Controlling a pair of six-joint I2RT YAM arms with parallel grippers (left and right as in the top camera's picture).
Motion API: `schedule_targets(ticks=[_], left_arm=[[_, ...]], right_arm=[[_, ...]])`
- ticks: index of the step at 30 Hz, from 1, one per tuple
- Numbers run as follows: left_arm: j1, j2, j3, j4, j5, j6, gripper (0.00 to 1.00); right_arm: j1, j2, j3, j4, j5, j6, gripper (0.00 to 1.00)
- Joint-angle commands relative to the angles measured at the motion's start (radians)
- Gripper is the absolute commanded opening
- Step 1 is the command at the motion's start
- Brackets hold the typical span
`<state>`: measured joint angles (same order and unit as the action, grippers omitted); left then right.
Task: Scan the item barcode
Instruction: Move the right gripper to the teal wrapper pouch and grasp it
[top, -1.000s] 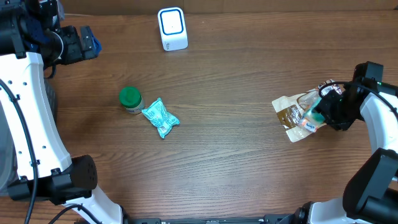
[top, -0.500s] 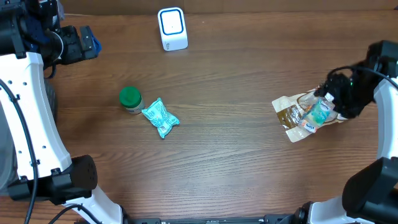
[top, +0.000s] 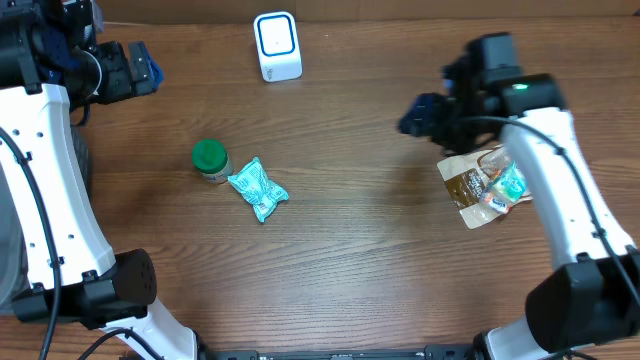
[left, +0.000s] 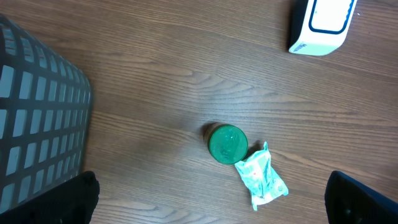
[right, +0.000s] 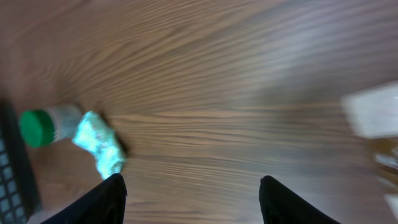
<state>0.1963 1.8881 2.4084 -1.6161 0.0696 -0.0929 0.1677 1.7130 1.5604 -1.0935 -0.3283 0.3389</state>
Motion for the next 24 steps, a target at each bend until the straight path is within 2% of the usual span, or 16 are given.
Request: schedule_targets(ticks=[1,10,18,21,24], left_arm=[[-0.007,-0.003,0.001,0.001,-0.006,0.019,1.0],[-0.007,-0.003,0.001,0.001,-0.006,0.019,1.0],[-0.007,-0.003,0.001,0.001,-0.006,0.019,1.0],[-0.007,-0.003,0.001,0.001,-0.006,0.019,0.99],[-0.007,-0.003,0.001,0.001,-0.006,0.019,1.0]], right_arm=[[0.108,0.037,0.011,0.055,-0.014,0.062,0.66],[0.314,0.168,0.011,0.222,-0.015,0.165,0.66],[0.429,0.3,0.011,0.351,-0.077,0.173,0.66],[0.467,0.336,0.011,0.388,-0.077,0.119,0.56],[0.506,0.361,0.011,0.434,-0.077,0.048,0.35]])
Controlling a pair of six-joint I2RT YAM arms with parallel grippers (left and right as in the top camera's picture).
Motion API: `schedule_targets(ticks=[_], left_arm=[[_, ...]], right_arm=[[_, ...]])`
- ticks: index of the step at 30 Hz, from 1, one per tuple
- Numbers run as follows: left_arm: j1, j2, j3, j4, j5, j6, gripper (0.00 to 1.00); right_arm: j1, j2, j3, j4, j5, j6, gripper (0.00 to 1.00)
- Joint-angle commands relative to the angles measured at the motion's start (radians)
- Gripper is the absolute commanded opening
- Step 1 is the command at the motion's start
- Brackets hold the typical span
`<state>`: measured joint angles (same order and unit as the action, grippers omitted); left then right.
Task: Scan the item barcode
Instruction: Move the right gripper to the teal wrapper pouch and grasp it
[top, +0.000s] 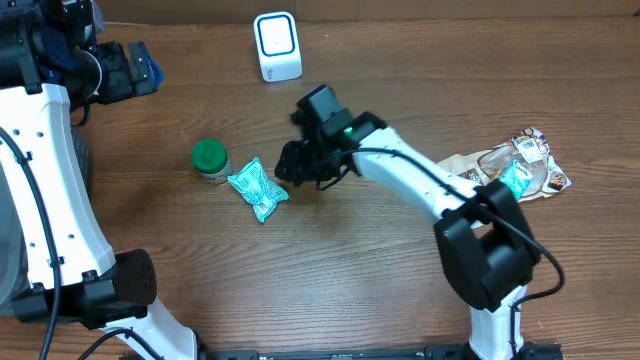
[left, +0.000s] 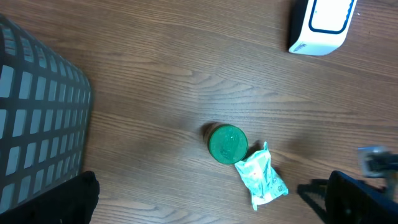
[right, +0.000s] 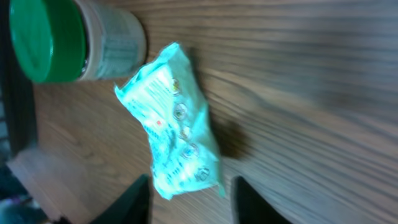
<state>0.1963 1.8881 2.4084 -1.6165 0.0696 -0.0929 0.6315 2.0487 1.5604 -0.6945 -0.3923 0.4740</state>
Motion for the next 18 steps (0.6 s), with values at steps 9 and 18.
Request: schedule_targets(ticks=[9,18], left_arm=[[-0.007,-0.003,0.001,0.001,-0.006,0.019,1.0],[-0.007,-0.003,0.001,0.001,-0.006,0.019,1.0]], right_arm=[[0.136,0.041,0.011,0.126,0.149,-0.139,0.04],[0.167,0.117,0.011,0.122,0.19,-0.109,0.04]])
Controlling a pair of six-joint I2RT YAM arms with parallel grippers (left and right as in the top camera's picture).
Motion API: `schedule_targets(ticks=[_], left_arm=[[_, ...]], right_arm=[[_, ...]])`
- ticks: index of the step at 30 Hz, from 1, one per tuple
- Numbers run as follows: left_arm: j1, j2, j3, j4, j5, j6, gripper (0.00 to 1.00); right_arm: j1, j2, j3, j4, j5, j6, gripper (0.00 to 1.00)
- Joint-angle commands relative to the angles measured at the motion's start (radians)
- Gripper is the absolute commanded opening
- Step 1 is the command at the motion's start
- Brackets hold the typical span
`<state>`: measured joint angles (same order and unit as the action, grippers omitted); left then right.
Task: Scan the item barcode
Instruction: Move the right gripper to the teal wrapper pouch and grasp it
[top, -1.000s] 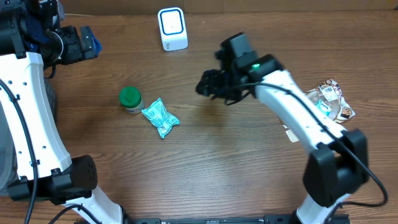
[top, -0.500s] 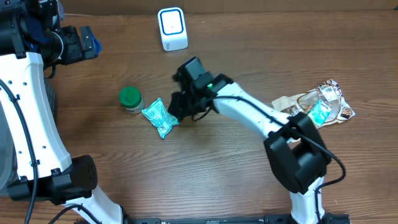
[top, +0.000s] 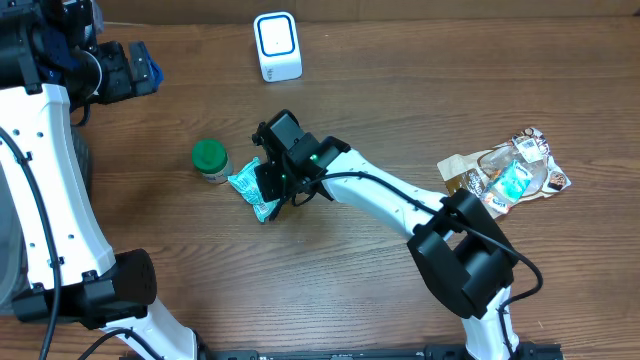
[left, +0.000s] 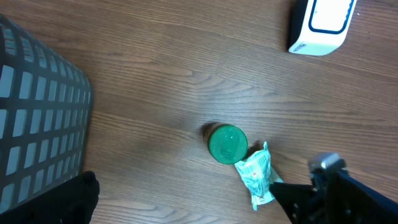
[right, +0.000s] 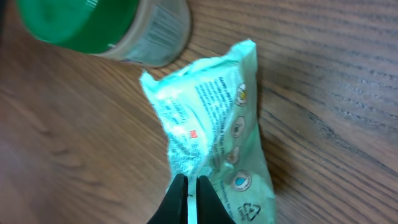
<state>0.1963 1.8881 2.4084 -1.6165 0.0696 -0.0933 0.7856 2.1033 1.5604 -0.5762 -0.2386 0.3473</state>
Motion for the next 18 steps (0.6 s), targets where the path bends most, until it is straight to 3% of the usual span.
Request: schedule_targets(ticks=[1,8,12,18], left_arm=[[-0.007,-0.003,0.001,0.001,-0.006,0.019,1.0],[-0.007,-0.003,0.001,0.001,-0.006,0.019,1.0],[-0.007,-0.003,0.001,0.001,-0.006,0.019,0.99],[-0.007,-0.003,0.001,0.001,-0.006,0.019,0.99]], right_arm=[[0.013,0.08,0.011,0.002,0.035,0.037,0.04],[0.011,0.159,0.011,-0.021,-0.024,0.188,0.04],[-0.011,0.159,0.012,-0.041,0.0,0.195,0.04],[-0.086,0.14,0.013,-0.157,0.073,0.333,0.04]])
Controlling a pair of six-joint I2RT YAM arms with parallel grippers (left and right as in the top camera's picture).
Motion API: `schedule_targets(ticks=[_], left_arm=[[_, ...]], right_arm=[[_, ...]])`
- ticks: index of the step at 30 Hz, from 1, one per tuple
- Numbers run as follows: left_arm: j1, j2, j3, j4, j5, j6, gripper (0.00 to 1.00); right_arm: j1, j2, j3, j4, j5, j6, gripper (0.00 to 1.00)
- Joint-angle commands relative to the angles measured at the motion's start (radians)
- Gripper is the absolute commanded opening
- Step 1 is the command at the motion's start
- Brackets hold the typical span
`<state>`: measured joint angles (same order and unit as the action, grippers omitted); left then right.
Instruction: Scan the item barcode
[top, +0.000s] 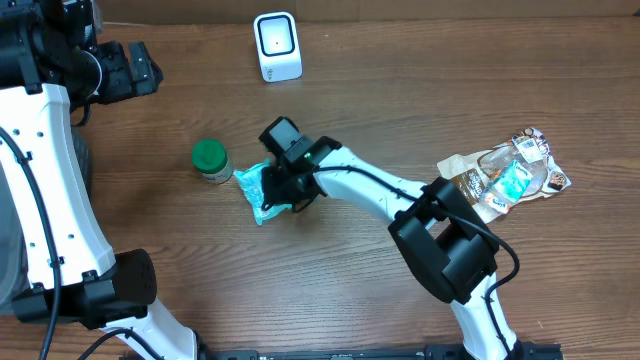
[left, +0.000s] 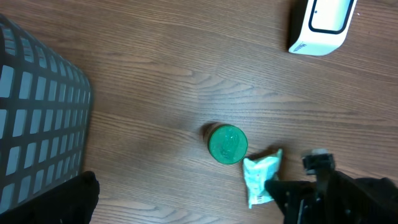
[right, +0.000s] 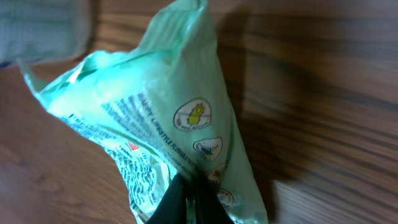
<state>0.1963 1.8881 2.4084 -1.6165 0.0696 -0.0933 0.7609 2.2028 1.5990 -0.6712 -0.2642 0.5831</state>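
A mint-green printed packet (top: 254, 189) lies on the wooden table beside a green-lidded jar (top: 210, 160). My right gripper (top: 281, 188) is down at the packet's right side. In the right wrist view its dark fingertips (right: 188, 198) are pressed together on the packet (right: 168, 118), whose far end tilts up off the wood. The white barcode scanner (top: 277, 45) stands at the back of the table. My left gripper (top: 138, 68) hangs high at the back left, open and holding nothing. Its view shows the jar (left: 227, 144) and the packet (left: 260, 178) below.
A pile of clear and brown snack bags (top: 505, 178) lies at the right edge. A dark mesh basket (left: 37, 118) sits at the left in the left wrist view. The scanner (left: 323, 25) shows again at the top right of that view.
The packet has turned and bunched up against my right gripper, one end now raised off the table. The gripper stays shut at the packet's edge. The left arm has not moved.
My right gripper was open at the right side of the table, near the snack bags. Then it was open next to the packet beside the jar. Then its fingers were together at the packet's edge, and now they pinch the tilted packet.
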Motion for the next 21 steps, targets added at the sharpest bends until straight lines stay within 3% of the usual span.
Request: schedule_targets(ticks=[1,6,9,12,14,21], left_arm=[[-0.007,-0.003,0.001,0.001,-0.006,0.019,1.0],[-0.007,-0.003,0.001,0.001,-0.006,0.019,0.99],[-0.007,-0.003,0.001,0.001,-0.006,0.019,0.99],[-0.007,-0.003,0.001,0.001,-0.006,0.019,1.0],[-0.007,-0.003,0.001,0.001,-0.006,0.019,0.99],[-0.007,-0.003,0.001,0.001,-0.006,0.019,1.0]], right_arm=[[-0.074,0.031,-0.026,-0.081,0.1,0.111,0.04],[-0.1,-0.037,0.001,-0.229,0.096,0.116,0.04],[-0.101,-0.079,0.051,-0.35,0.084,0.046,0.04],[-0.101,-0.111,0.104,-0.418,0.085,-0.025,0.13],[-0.101,-0.122,0.136,-0.418,0.084,-0.069,0.21],[-0.08,-0.115,0.118,-0.237,0.084,-0.114,0.22]])
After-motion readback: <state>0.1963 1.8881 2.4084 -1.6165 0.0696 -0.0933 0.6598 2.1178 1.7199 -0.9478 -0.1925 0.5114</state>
